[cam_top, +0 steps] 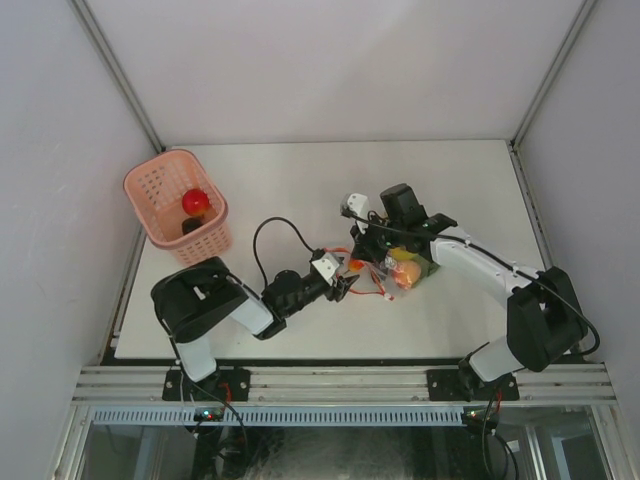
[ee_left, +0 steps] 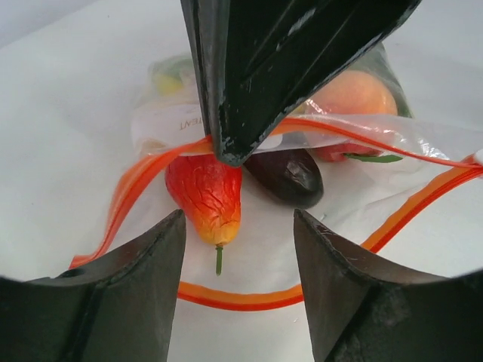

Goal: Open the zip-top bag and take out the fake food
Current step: Pick up the fake fruit from the zipper food storage bag.

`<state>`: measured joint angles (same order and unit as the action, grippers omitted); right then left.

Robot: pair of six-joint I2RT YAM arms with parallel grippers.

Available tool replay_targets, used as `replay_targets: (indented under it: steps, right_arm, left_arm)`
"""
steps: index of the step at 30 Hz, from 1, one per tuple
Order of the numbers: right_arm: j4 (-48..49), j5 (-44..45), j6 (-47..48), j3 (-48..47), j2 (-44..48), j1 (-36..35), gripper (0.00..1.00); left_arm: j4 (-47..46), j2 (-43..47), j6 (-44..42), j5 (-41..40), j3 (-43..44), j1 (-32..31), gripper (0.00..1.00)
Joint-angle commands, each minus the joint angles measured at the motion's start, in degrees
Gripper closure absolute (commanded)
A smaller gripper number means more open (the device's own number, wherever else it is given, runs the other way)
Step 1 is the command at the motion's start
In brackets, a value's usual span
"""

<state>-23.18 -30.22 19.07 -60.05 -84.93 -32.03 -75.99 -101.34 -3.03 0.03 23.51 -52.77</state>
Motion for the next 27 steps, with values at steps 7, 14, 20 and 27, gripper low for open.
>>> replay_targets:
  steps: [7,14,20,27]
  right_arm:
    - [-0.3,-12.4,-2.5,-2.4,3.2,0.8,1.0]
    - [-1.4,-19.0,-1.3,-2.4,3.4,-0.1,1.0]
    - [-3.5,-23.9,1.9,-2.9,4.2,0.9,0.74]
    - [-4.8,-29.9,3.9,-3.6,6.6,6.8,0.63]
  left_arm:
    - [-3.7,-4.0,2.3,-3.1,3.2,-0.8,0.3]
    - [-3.7,-6.4,3.0,-6.8,3.5,-0.9,0.3]
    - [-3.9,-8.2,2.9,-10.0,3.5,-0.9,0.31]
    - [-3.9,-9.5,3.1,-11.4,4.0,-0.9,0.33]
